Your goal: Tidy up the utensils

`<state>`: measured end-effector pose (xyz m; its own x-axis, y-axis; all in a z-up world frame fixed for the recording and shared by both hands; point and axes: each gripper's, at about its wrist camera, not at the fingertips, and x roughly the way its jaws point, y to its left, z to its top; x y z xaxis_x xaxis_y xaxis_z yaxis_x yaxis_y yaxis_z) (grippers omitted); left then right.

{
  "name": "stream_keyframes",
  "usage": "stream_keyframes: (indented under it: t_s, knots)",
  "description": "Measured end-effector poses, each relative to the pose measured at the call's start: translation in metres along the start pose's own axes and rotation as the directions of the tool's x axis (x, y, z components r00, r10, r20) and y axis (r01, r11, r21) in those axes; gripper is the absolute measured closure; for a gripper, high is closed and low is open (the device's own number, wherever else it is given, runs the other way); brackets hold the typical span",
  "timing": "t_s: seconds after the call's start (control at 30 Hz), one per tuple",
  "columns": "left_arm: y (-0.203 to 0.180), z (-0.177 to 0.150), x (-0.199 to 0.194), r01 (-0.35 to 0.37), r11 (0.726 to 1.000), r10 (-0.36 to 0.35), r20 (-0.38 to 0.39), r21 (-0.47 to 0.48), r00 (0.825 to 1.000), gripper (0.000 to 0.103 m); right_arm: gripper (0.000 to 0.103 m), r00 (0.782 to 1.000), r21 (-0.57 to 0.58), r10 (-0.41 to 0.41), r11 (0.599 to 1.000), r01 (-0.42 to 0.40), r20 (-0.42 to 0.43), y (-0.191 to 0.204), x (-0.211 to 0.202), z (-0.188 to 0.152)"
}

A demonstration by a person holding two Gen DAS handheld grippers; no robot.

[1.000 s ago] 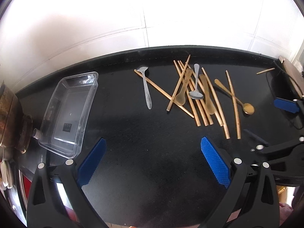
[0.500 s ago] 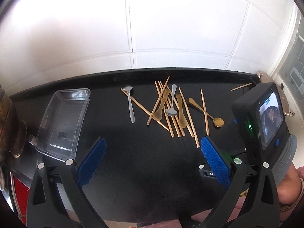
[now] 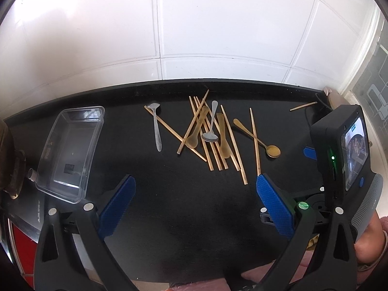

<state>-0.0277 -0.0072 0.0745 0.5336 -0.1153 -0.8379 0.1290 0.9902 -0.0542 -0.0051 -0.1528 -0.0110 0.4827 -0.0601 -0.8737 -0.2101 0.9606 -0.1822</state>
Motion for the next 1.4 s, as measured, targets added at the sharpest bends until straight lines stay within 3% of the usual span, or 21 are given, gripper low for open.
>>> stream_keyframes:
  t_s: [0.53, 0.8, 0.93, 1.03, 1.27, 1.4]
  knots:
    - [-0.029, 0.01, 0.026, 0.058, 0.996, -0.055, -0.034, 0.068, 0.998, 0.006, 0.006, 0.999, 0.117, -0.045, 0.992, 0.048, -0.029, -0.042, 0.0, -0.019]
    - [-0.014, 0.013, 0.047, 0.052, 0.998, -0.05, -0.07, 0.029, 0.996, 0.006, 0.006, 0.999, 0.175, -0.034, 0.984, 0.038, -0.027, -0.065, 0.005, -0.015]
    - [0.012, 0.014, 0.068, 0.015, 1.0, -0.015, -0.089, 0.001, 0.996, 0.006, 0.006, 0.998, 0.183, -0.051, 0.981, 0.057, -0.039, -0.078, 0.017, -0.014]
    - [0.038, 0.019, 0.091, -0.068, 0.997, 0.07, -0.087, 0.02, 0.994, 0.006, 0.006, 0.996, 0.194, -0.055, 0.979, 0.067, -0.068, -0.088, 0.032, -0.016]
    - [0.096, 0.032, 0.16, -0.16, 0.987, 0.153, -0.157, -0.033, 0.976, 0.006, 0.006, 0.993, 0.115, -0.074, 0.99, 0.084, -0.089, -0.093, 0.076, 0.001]
    - [0.109, 0.042, 0.192, -0.19, 0.98, 0.175, -0.197, -0.06, 0.965, 0.006, 0.006, 0.997, 0.07, 0.003, 0.998, 0.002, -0.075, -0.085, 0.103, 0.02]
